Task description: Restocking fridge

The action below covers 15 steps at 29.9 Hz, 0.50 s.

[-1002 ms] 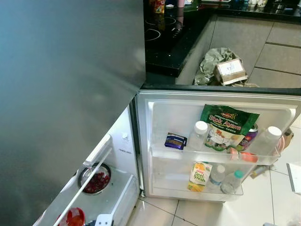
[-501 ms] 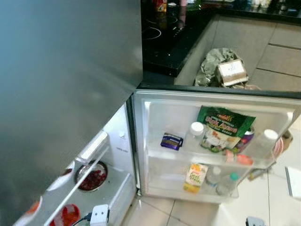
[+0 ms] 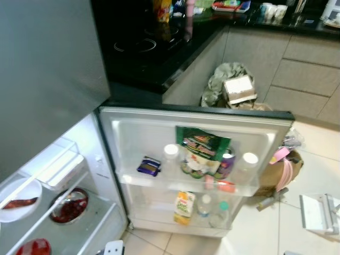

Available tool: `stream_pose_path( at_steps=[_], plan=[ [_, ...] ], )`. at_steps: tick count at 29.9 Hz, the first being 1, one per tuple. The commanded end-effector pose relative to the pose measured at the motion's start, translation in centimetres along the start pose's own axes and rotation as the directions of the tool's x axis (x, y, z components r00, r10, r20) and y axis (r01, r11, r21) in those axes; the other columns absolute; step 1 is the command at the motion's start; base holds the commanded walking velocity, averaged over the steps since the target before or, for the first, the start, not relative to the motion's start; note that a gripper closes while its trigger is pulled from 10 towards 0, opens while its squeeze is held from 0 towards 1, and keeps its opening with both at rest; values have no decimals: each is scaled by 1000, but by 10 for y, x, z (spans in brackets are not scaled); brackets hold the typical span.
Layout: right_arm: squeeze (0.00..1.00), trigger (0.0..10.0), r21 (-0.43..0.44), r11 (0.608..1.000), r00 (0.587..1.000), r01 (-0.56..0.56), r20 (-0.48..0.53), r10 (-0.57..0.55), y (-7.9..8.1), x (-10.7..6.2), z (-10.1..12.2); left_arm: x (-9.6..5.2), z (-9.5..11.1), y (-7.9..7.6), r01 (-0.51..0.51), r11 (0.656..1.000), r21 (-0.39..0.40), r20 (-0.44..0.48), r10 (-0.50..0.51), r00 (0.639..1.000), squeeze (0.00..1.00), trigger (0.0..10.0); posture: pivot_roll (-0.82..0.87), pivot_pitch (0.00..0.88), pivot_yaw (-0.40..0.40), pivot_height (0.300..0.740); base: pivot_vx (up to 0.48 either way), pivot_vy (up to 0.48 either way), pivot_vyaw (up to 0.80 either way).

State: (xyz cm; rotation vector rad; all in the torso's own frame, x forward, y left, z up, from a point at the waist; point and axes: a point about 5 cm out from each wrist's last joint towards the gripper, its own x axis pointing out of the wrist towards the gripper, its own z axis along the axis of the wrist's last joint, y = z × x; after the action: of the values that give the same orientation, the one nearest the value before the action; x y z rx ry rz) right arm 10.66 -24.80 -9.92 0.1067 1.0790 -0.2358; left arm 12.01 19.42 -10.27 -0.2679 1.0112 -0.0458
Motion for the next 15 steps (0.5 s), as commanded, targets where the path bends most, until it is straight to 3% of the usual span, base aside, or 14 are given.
stream_pose_path(
  at_steps=[1, 3, 6, 15],
  plan=[
    [0, 10000, 5, 1000, 1000, 12, 18, -12, -6, -1, 4, 0, -5, -2, 4, 1000, -7, -20, -4, 1000, 0, 10000, -30, 0, -23, 740, 0, -480, 0],
    [0, 10000, 7, 1000, 999, -9, 39, 8, -6, 0, 8, 0, -5, -2, 3, 1000, -6, -18, -3, 1000, 0, 10000, -32, 0, -22, 740, 0, -480, 0],
    [0, 10000, 8, 999, 997, -39, 68, 38, -5, 0, 13, 0, -3, -1, 4, 1000, -5, -16, -4, 1000, 0, 10000, -33, 0, -22, 740, 0, -480, 619],
    [0, 10000, 14, 998, 995, -67, 79, 65, -4, 0, 16, -1, -4, 0, -3, 1000, -5, -21, 3, 1000, 0, 10000, -32, 0, -23, 740, 0, 0, 706]
  ],
)
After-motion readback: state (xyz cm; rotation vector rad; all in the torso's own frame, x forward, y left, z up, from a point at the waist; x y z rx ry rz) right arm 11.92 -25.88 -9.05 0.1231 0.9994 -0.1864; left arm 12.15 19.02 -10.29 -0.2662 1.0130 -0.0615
